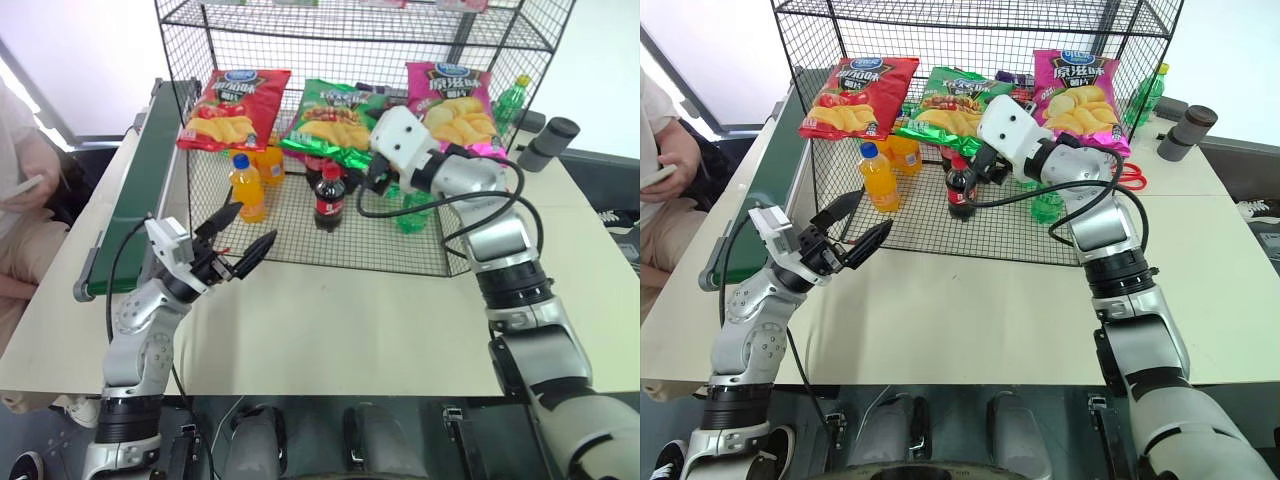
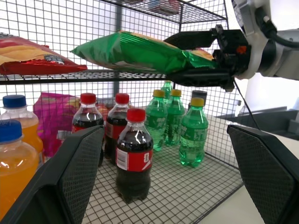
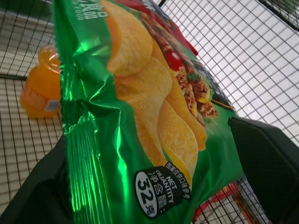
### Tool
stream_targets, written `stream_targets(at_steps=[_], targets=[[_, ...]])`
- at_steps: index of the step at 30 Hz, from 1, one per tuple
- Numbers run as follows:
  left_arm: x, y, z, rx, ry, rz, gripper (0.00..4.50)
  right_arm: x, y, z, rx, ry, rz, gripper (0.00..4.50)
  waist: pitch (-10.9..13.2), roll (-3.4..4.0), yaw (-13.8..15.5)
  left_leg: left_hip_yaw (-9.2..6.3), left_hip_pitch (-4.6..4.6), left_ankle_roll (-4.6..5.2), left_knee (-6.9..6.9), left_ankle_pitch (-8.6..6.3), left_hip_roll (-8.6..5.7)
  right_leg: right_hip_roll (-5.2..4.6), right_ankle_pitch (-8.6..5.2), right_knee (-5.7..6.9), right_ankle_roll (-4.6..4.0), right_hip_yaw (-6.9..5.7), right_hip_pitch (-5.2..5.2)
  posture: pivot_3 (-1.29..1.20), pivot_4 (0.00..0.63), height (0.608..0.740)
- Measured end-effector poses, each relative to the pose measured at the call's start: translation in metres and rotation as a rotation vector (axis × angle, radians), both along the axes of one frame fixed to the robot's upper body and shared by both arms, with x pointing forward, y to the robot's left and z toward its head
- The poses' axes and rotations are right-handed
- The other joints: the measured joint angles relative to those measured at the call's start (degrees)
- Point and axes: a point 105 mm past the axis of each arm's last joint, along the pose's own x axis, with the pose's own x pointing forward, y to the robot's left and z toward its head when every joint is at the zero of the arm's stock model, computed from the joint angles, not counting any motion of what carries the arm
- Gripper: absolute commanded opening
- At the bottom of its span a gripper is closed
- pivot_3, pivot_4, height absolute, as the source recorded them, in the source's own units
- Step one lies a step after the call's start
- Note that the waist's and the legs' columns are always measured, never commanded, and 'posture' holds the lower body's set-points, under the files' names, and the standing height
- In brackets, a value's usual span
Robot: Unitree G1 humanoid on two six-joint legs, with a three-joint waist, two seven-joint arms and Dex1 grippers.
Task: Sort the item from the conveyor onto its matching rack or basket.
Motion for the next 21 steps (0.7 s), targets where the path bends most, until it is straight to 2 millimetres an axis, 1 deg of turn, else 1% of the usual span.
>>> stream_targets(at_steps=[3, 5, 6, 9, 10, 13, 15, 18, 20, 21], targets=[[0.0, -0.004, 0.0, -0.01, 0.003, -0.014, 4.5, 0.012, -0.004, 0.008, 0.062, 0.023, -0.056, 4.45, 0.0, 0.0, -0.03, 0.0, 0.01, -0.01, -0.02, 0.0, 0.02, 0.04, 0.0, 0.01, -0.01, -0.01, 0.0, 0.0, 0.15, 0.74], [0.0, -0.006, -0.001, -0.008, 0.005, -0.019, 4.5, 0.013, -0.007, 0.007, 0.035, 0.014, -0.075, 4.45, 0.0, 0.0, 0.08, -0.01, -0.01, -0.01, -0.04, 0.0, 0.01, 0.03, -0.01, -0.03, -0.01, -0.01, -0.01, 0.0, 0.15, 0.74], [0.0, -0.005, -0.001, -0.006, 0.006, -0.017, 4.5, 0.011, -0.005, 0.005, 0.057, 0.041, -0.059, 4.45, 0.0, 0.0, 0.1, -0.01, -0.03, 0.0, -0.05, 0.0, 0.02, 0.03, -0.01, -0.05, -0.01, 0.0, -0.02, 0.0, 0.15, 0.74], [-0.001, -0.006, -0.001, -0.007, 0.005, -0.018, 4.5, -0.002, 0.011, -0.001, 0.156, 0.144, 0.049, 4.45, 0.0, 0.0, 0.07, -0.01, -0.04, 0.01, -0.05, -0.01, 0.03, 0.01, 0.0, -0.04, 0.0, 0.0, -0.03, 0.0, 0.15, 0.74], [-0.001, -0.006, -0.001, -0.006, 0.006, -0.017, 4.5, -0.004, 0.012, 0.0, 0.174, 0.163, 0.064, 4.45, 0.0, 0.0, 0.1, -0.01, -0.04, 0.01, -0.05, -0.01, 0.03, 0.0, 0.0, -0.04, 0.0, 0.0, -0.02, 0.0, 0.15, 0.74], [-0.003, -0.005, -0.004, -0.007, 0.015, -0.009, 4.5, -0.005, 0.004, 0.008, 0.248, 0.189, 0.064, 4.45, 0.0, 0.0, 0.18, -0.03, -0.03, 0.01, -0.03, -0.01, 0.01, -0.01, 0.0, -0.03, 0.0, -0.03, 0.01, 0.0, 0.15, 0.74], [-0.002, -0.004, -0.004, -0.009, 0.017, -0.006, 4.5, -0.005, 0.002, 0.011, 0.271, 0.202, 0.066, 4.45, 0.0, 0.0, 0.17, -0.04, -0.03, 0.01, -0.03, -0.01, 0.0, -0.01, 0.0, -0.03, 0.0, -0.03, 0.01, 0.0, 0.15, 0.74], [-0.001, -0.005, -0.004, -0.009, 0.023, -0.005, 4.5, -0.006, 0.001, 0.012, 0.258, 0.185, 0.071, 4.45, 0.0, 0.0, 0.15, -0.04, -0.03, 0.02, -0.04, -0.01, 0.0, 0.0, 0.0, -0.04, 0.0, -0.03, -0.01, 0.0, 0.15, 0.74], [-0.001, -0.005, -0.003, -0.007, 0.021, -0.008, 4.5, -0.008, -0.006, 0.012, 0.19, 0.127, 0.048, 4.45, 0.0, 0.0, 0.21, -0.04, -0.04, 0.03, -0.05, -0.02, 0.0, 0.0, 0.0, -0.06, 0.0, -0.02, -0.01, 0.0, 0.15, 0.74], [-0.001, -0.004, -0.003, -0.002, 0.022, -0.006, 4.5, -0.008, -0.01, 0.009, 0.187, 0.129, 0.034, 4.45, 0.0, 0.0, 0.21, -0.04, -0.04, 0.03, -0.05, -0.02, 0.0, 0.0, 0.0, -0.07, 0.0, -0.03, 0.0, 0.0, 0.15, 0.74]])
